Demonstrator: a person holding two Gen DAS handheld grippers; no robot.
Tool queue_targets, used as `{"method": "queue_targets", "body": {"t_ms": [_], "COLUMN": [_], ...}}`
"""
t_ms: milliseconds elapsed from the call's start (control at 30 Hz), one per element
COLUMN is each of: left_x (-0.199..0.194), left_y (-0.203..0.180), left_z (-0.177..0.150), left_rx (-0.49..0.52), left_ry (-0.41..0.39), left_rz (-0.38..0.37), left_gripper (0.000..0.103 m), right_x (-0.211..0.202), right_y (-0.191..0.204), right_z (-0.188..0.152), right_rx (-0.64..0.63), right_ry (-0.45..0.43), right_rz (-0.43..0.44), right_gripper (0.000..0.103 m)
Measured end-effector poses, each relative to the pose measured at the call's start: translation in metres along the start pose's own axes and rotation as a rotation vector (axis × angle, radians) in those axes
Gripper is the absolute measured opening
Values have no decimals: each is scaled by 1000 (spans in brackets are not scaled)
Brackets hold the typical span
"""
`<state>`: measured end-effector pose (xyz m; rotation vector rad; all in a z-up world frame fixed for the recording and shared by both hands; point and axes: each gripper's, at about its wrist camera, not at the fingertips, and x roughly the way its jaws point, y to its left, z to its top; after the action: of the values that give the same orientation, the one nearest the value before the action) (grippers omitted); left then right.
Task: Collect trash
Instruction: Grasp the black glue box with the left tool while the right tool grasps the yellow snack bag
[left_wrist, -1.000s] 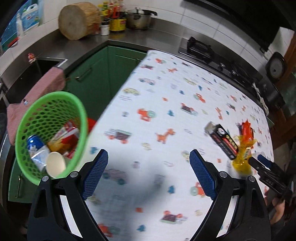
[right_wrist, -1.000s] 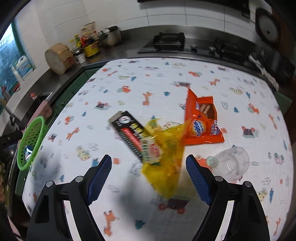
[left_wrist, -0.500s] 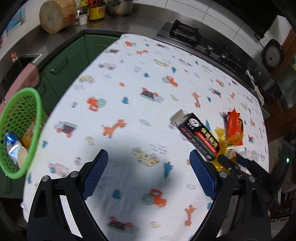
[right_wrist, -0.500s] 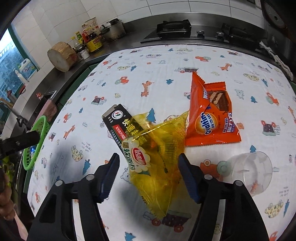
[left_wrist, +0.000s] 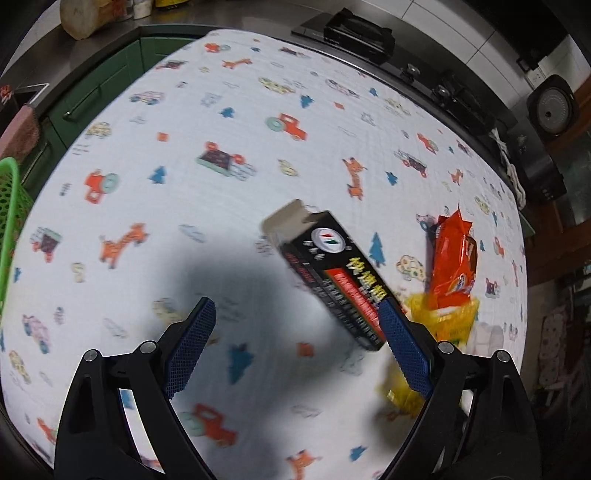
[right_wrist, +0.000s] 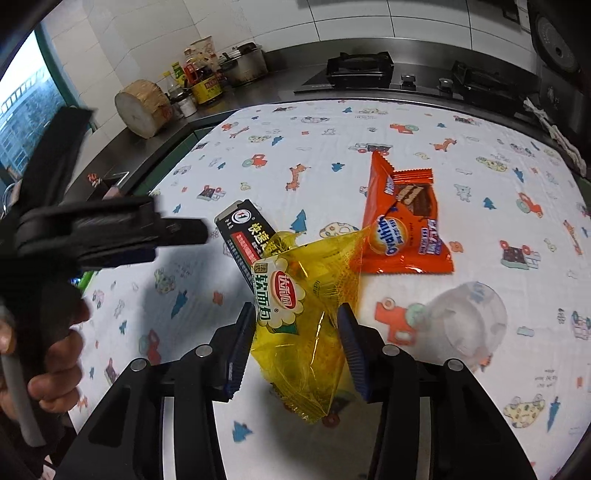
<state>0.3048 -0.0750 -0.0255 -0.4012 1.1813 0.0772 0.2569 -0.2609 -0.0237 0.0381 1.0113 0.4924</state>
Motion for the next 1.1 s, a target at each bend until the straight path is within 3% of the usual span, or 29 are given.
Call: {"method": "queue_targets", "body": {"t_ms": [233, 500, 567, 933, 1100], "left_x": [23, 47, 49, 27, 25], "left_y": [-30, -38, -37, -37, -35], "left_z": [5, 8, 8, 4, 6], "left_rx": [6, -4, -9, 85, 88], "left_ry": [11, 42, 41, -22, -4], "left_rz": [34, 95, 77, 18, -19], "left_gripper": [88, 84, 82, 31, 34], "right_x": [-6, -9, -9, -10, -11], "right_y": [-4, -8, -9, 0, 5], "right_z": [-7, -13, -14, -16, -14], "right_rx": [-19, -28, -28, -25, -28], "right_ry": [3, 5, 5, 0, -5], "right_rz": [-8, -18, -18, -7, -15], "right_gripper": [45, 45, 45, 45, 45]}}
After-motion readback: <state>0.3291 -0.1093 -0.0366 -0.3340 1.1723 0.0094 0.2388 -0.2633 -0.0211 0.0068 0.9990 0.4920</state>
